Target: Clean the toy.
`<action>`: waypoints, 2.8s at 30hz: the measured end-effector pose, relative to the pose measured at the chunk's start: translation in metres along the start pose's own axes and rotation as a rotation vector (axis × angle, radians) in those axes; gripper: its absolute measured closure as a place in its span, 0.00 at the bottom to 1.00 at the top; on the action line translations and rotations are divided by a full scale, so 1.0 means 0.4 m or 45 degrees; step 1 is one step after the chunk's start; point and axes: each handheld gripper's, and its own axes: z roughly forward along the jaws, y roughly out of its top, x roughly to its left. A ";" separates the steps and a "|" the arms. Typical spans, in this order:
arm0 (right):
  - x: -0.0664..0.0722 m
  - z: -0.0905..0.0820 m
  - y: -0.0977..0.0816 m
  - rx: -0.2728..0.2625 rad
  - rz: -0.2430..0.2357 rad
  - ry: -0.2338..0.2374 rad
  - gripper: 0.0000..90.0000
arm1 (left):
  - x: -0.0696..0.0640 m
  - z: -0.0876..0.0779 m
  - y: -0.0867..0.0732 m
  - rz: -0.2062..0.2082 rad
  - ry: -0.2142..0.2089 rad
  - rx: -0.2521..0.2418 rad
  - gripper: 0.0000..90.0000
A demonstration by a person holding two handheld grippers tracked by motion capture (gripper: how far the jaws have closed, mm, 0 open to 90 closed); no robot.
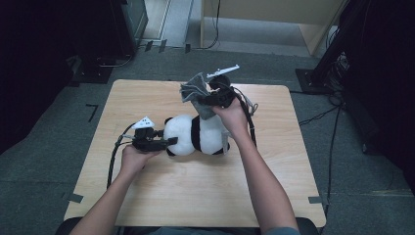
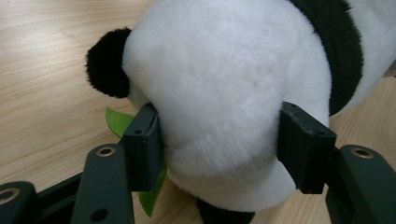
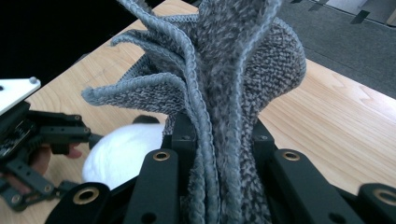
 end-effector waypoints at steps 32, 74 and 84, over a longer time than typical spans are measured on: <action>0.120 0.276 0.019 0.289 -0.073 0.013 0.80 | -0.013 0.001 0.004 -0.040 0.039 0.016 0.54; -0.224 0.042 -0.174 0.129 0.249 -0.168 0.81 | -0.019 0.005 0.008 -0.062 0.055 0.018 0.60; -0.242 0.050 -0.213 0.108 0.266 -0.215 0.81 | -0.020 0.005 0.010 -0.063 0.056 0.015 0.60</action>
